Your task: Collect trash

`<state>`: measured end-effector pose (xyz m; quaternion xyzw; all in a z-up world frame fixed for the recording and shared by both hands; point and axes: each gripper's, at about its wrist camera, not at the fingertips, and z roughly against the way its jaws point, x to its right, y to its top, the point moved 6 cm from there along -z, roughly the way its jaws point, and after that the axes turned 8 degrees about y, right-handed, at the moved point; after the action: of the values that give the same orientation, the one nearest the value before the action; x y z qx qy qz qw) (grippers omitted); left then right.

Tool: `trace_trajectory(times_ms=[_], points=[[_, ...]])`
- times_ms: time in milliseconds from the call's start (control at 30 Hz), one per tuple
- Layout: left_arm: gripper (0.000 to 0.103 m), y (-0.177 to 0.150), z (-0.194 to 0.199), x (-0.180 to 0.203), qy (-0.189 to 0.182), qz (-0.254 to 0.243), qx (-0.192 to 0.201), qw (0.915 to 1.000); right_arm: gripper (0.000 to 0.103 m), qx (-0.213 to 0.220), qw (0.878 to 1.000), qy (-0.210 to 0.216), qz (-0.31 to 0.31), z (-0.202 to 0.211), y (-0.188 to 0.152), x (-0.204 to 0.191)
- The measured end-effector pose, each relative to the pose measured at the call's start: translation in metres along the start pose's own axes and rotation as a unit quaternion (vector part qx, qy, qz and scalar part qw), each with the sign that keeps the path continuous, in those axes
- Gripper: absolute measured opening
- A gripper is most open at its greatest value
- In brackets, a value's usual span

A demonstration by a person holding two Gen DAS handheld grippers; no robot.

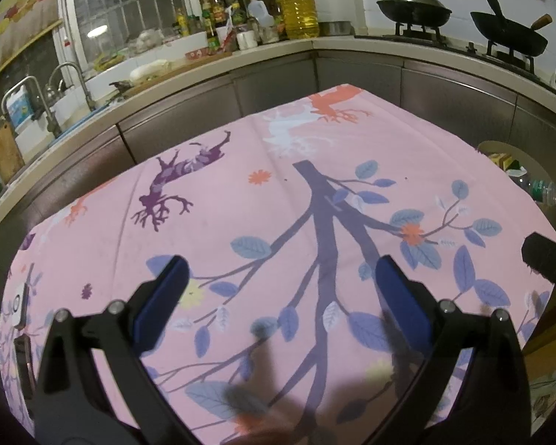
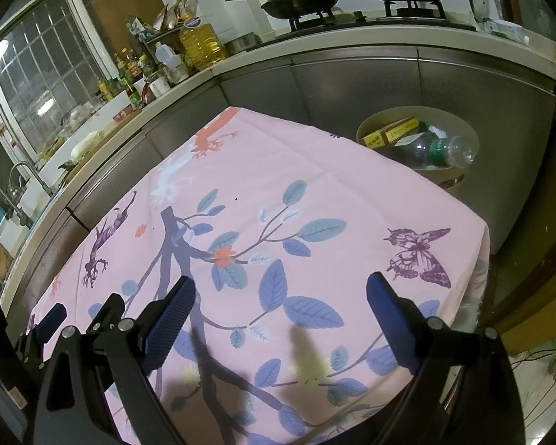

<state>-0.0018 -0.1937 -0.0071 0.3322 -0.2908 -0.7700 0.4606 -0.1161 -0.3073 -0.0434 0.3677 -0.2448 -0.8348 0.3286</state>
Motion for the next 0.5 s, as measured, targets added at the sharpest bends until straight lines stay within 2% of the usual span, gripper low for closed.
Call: trace_trajectory(times_ms=[500], points=[[0.097, -0.0007, 0.0026, 0.0068, -0.008, -0.012, -0.009, 0.9999, 0.09, 0.006, 1.0, 0.001, -0.005, 0.0027, 0.0041, 0.0037]])
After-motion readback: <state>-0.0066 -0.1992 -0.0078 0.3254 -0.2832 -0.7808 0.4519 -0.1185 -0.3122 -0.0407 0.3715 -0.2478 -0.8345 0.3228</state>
